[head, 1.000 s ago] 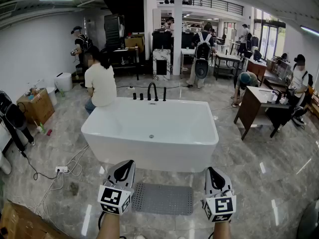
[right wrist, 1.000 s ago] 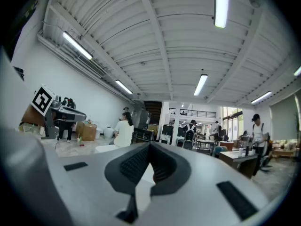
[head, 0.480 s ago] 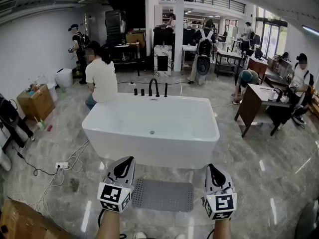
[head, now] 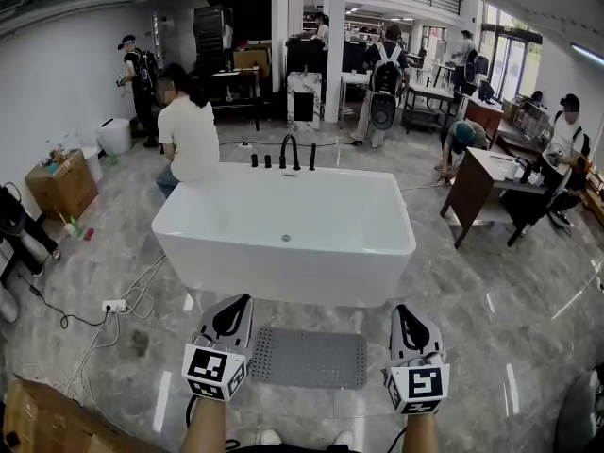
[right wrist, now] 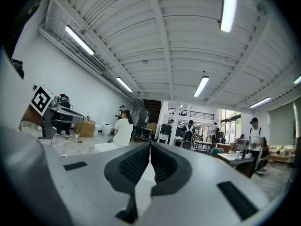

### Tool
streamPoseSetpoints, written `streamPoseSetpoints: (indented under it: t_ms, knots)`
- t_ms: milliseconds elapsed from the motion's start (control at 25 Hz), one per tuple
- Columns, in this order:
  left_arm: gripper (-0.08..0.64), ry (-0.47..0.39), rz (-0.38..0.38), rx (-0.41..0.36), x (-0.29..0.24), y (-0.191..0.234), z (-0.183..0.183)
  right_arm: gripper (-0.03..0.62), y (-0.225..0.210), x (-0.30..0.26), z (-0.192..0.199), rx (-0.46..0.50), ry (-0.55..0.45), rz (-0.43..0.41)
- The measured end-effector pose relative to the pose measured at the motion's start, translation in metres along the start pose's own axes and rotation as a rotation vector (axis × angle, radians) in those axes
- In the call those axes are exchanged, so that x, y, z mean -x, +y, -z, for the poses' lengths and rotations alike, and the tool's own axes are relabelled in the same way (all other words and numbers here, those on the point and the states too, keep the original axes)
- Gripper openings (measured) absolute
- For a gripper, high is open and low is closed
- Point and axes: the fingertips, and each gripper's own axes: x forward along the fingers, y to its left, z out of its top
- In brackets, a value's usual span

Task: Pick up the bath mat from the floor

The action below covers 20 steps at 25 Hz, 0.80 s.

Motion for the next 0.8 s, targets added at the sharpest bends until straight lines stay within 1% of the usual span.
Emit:
streamPoseSetpoints:
  t_ms: [200,480,680,800]
  knots:
    - [0.008,-0.005,0.022,0.006,0.003,0.009,0.002,0.023,0.012,0.003,-0.002,-0.001,0.007,0.027]
    - [0.008,0.007,0.063,0.020,-0.008,0.013,0.015,0.023,0.013,0.005,0.015,-0.018,0.043,0.069]
    - [0.008,0.048,0.096,0.004,-0.041,-0.002,0.031,0.023,-0.014,-0.011,0.035,-0.034,0.071,0.091]
    - [0.008,0.059,0.088,0.003,-0.073,-0.007,0.039,0.023,-0.037,-0.034,0.049,-0.039,0.074,0.084]
